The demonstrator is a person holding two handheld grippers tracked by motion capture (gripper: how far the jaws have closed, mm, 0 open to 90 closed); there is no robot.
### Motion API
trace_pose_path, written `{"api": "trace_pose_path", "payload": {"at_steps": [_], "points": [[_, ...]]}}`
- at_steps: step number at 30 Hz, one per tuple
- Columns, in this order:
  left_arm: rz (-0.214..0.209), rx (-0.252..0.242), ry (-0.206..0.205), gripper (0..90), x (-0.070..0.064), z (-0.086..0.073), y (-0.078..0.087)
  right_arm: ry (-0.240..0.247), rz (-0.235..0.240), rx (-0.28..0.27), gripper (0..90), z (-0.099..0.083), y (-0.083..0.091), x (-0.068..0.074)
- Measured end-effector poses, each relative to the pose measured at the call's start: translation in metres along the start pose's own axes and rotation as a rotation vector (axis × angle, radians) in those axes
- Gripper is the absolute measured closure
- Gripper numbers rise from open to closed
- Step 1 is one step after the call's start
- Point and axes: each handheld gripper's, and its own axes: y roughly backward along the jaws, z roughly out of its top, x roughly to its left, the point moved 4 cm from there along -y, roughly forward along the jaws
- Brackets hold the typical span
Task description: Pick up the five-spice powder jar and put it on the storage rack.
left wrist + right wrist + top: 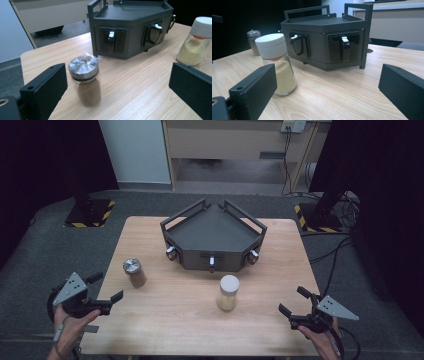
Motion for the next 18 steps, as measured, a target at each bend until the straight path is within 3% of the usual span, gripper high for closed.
{"api": "trace_pose_path", "payload": {"at_steps": [12,18], "points": [[0.003,0.054,-0.002,0.3,0.023,0.026,-0.005,0.000,0.005,-0.007,0.9,0.000,0.001,-0.001],[0.004,0.105,0.002,0.7,0.037,0.038,-0.011,0.003,0.012,0.000,0.9,0.000,0.000,-0.001]]}}
